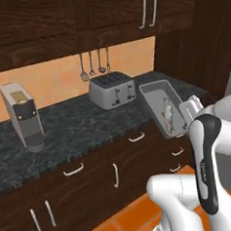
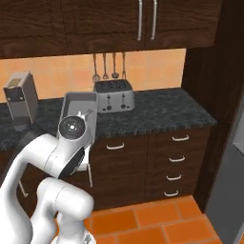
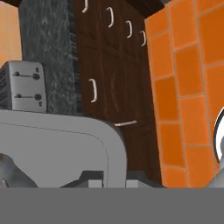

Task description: Take the meat container that has the fish and place it on the second highest rack of the freezer. Then take the vegetable container that has the lemon wedges and place it on the highest rack of the freezer.

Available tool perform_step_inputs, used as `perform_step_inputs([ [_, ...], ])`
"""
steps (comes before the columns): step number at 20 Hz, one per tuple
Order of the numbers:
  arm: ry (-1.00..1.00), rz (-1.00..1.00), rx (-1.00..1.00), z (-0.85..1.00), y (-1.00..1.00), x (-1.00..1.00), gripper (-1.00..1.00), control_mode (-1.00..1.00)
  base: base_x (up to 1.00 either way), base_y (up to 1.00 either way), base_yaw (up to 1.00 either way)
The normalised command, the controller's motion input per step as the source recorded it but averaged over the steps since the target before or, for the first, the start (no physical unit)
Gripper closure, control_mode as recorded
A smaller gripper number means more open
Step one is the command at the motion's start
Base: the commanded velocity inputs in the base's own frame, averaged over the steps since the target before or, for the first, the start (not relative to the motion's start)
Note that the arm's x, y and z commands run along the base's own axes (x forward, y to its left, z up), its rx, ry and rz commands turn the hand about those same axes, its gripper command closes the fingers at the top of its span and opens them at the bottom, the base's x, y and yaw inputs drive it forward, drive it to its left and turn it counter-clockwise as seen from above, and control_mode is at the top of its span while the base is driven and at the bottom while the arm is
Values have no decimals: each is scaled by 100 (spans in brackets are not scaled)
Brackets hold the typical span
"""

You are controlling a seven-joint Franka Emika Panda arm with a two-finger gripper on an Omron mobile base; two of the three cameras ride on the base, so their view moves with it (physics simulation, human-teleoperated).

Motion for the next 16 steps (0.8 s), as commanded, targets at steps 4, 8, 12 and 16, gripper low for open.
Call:
perform_step_inputs([
  [4, 0, 0, 0, 0, 0, 0, 100, 100, 0, 0, -46],
  [8, 0, 0, 0, 0, 0, 0, 100, 100, 0, 0, -48],
  [12, 0, 0, 0, 0, 0, 0, 100, 100, 0, 4, -49],
  [16, 0, 0, 0, 0, 0, 0, 100, 100, 0, 4, -51],
])
